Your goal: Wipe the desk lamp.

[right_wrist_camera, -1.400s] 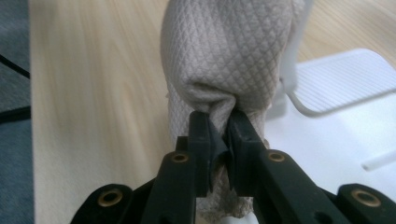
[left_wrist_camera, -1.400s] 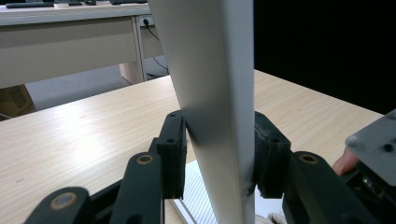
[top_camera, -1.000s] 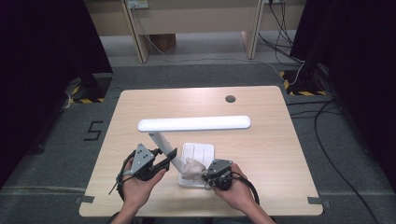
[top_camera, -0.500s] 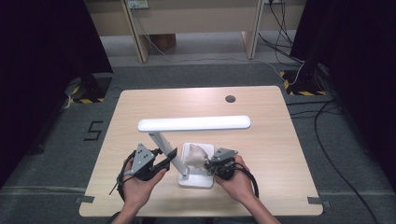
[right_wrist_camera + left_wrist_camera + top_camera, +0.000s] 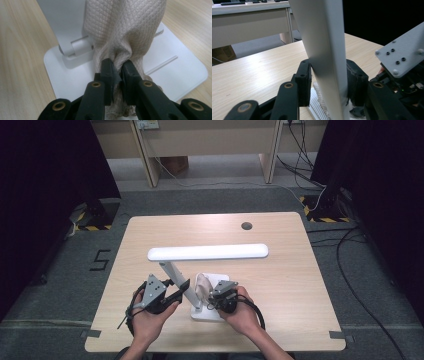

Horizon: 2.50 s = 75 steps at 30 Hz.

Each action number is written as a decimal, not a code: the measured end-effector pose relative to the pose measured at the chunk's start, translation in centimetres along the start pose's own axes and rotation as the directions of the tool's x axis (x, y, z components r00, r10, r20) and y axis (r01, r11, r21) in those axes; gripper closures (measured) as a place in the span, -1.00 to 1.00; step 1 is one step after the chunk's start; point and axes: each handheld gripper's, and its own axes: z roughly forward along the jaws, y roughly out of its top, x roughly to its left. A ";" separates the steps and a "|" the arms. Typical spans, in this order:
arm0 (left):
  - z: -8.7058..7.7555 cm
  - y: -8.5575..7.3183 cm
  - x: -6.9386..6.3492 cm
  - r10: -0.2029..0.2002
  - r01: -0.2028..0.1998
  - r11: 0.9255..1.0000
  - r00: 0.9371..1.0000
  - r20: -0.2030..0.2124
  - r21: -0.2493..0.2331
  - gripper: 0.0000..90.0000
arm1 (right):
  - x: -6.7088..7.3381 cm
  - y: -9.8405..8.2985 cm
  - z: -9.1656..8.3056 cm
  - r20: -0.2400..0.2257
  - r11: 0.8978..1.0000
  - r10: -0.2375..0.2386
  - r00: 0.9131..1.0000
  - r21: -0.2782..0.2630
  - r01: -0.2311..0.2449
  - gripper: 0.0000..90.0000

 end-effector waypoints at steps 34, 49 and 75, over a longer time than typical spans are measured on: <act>-0.5 0.1 -0.3 0.010 -0.010 1.000 1.000 0.023 0.008 0.31 | -1.7 3.8 2.6 -0.030 0.998 -0.061 0.998 -0.021 0.061 0.81; -0.5 0.0 -0.3 0.011 -0.011 1.000 1.000 0.018 0.007 0.31 | -2.9 1.3 1.0 0.069 0.999 -0.041 0.997 0.012 0.040 0.82; -0.5 0.0 -0.3 -0.006 0.006 1.000 1.000 0.021 0.005 0.32 | -3.9 4.1 0.9 0.065 0.999 0.017 0.998 -0.049 -0.013 0.81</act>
